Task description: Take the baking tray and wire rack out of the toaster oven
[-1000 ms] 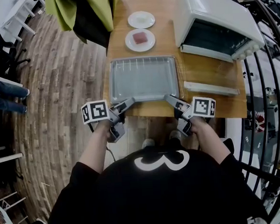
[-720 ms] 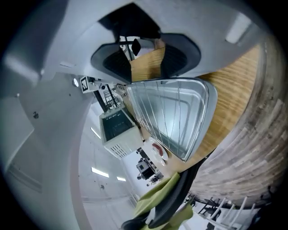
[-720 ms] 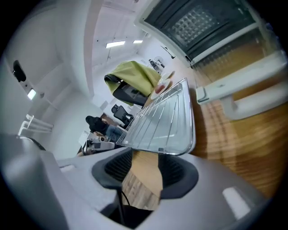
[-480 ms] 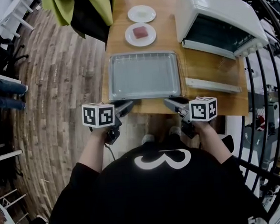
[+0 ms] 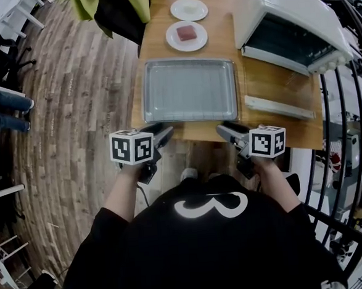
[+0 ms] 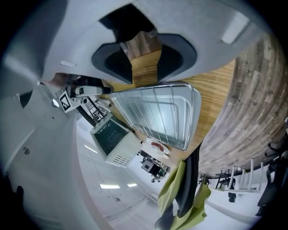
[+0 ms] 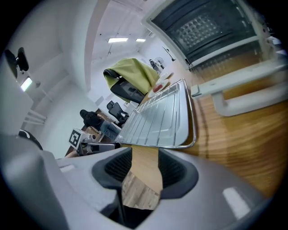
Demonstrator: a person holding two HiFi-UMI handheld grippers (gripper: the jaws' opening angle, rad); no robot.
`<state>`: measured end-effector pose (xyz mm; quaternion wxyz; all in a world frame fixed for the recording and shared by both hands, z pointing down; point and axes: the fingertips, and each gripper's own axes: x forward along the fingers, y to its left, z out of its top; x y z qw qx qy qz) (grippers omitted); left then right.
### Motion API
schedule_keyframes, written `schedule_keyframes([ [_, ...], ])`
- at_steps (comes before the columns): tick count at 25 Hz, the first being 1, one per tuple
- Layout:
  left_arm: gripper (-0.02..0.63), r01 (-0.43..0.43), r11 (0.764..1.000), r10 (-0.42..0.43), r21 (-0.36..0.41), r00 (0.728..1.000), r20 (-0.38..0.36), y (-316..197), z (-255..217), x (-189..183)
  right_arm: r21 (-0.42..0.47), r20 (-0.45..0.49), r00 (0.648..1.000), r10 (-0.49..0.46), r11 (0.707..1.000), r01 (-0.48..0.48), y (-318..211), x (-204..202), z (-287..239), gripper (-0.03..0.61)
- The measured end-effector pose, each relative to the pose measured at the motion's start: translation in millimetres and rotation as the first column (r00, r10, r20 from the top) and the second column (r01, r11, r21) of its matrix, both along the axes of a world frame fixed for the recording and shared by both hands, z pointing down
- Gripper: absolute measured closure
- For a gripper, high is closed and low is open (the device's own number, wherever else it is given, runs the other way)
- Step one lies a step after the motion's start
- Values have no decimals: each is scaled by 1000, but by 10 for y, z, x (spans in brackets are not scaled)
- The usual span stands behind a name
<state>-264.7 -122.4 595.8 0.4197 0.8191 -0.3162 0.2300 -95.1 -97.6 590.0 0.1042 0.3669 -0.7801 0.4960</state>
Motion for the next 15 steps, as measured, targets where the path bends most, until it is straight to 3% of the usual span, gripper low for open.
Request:
schedule_keyframes([
  [5, 434, 45, 998, -47, 31, 998, 44, 69, -32, -55, 5, -11, 999, -35, 999, 35, 49, -10, -53, 403],
  [8, 434, 70, 994, -76, 86, 994, 74, 186, -193, -48, 53, -17, 996, -83, 995, 84, 138, -39, -197, 403],
  [12, 440, 63, 978, -76, 197, 995, 59, 453, -613, 185, 194, -27, 988, -153, 969, 155, 346, -70, -652, 408],
  [15, 493, 58, 957, -64, 283, 998, 10, 676, -1011, 449, 326, -52, 981, -189, 925, 196, 548, -30, -1088, 465],
])
